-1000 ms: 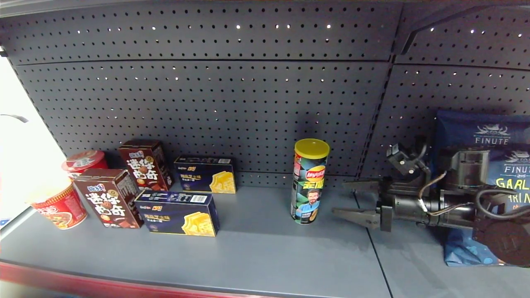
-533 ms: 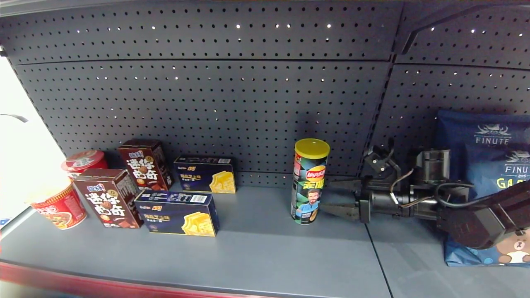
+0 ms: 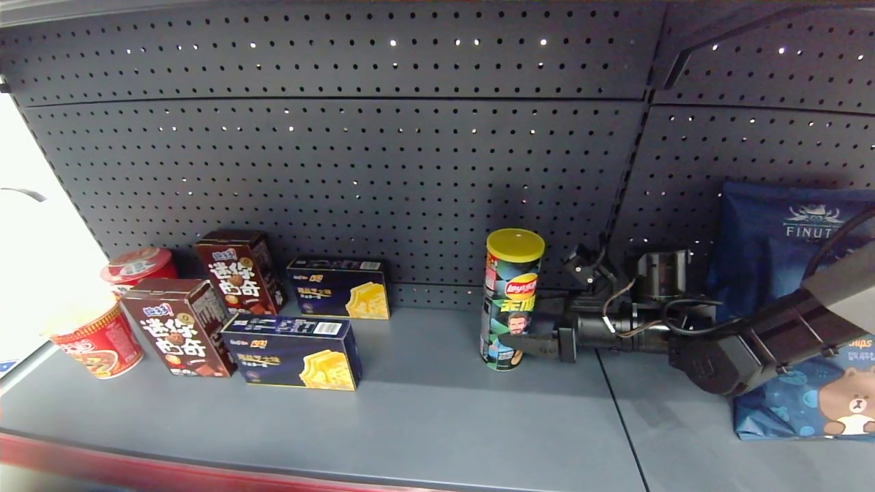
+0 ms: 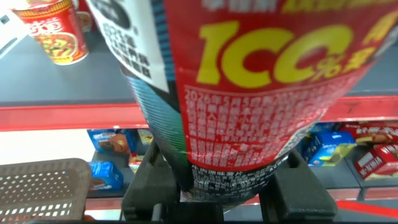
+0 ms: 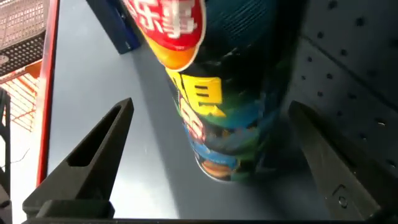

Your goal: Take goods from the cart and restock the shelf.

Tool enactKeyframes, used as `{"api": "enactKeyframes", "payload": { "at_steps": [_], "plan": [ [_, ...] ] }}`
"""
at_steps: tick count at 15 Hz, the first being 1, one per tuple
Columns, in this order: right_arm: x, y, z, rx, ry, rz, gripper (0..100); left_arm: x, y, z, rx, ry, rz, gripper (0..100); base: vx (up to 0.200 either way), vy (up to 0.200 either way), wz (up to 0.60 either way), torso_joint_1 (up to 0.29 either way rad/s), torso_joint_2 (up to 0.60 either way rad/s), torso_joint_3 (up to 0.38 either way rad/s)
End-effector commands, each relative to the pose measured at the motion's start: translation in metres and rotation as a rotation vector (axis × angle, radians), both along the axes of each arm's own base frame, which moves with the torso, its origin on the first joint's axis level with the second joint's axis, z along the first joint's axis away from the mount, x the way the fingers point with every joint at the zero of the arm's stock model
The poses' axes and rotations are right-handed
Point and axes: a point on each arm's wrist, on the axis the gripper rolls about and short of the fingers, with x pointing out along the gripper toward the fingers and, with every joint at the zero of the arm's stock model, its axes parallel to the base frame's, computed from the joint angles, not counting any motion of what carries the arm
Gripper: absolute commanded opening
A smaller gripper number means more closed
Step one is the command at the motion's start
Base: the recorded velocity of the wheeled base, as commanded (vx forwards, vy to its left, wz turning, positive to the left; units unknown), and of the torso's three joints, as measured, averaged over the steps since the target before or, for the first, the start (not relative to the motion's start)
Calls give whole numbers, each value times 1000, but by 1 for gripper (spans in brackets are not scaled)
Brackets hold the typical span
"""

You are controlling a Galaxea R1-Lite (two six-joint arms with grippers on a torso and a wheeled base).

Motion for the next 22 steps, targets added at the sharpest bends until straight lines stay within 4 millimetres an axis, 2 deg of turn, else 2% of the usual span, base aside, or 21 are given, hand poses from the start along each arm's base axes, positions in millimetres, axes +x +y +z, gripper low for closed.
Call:
{"api": "enactKeyframes", "payload": {
  "at_steps": [1,9,10,12,15,17,20,22],
  "plan": [
    [8,6,-7,-1,6,6,100,0,0,0,-4,3,4,0,0,0,0,0,0,0],
    [14,20,-15,54,39,13,100,1,0,-2,-5,13,9,0,0,0,0,0,0,0],
    [14,20,-14,59,28,16,0,1,0,-5,-3,20,9,0,0,0,0,0,0,0],
    [8,23,-10,62,30,12,0,2,0,-6,-2,25,9,0,0,0,0,0,0,0],
    [-17,20,-2,43,39,-26,0,2,0,-5,-4,17,9,0,0,0,0,0,0,0],
    [-35,11,11,47,23,-35,0,2,0,-5,-4,17,9,0,0,0,0,0,0,0],
    [-74,-10,33,37,-5,-128,0,1,0,-5,-4,16,8,0,0,0,0,0,0,0],
    [-94,-20,39,36,-40,-183,0,1,0,-4,-3,14,7,0,0,0,0,0,0,0]
  ]
}}
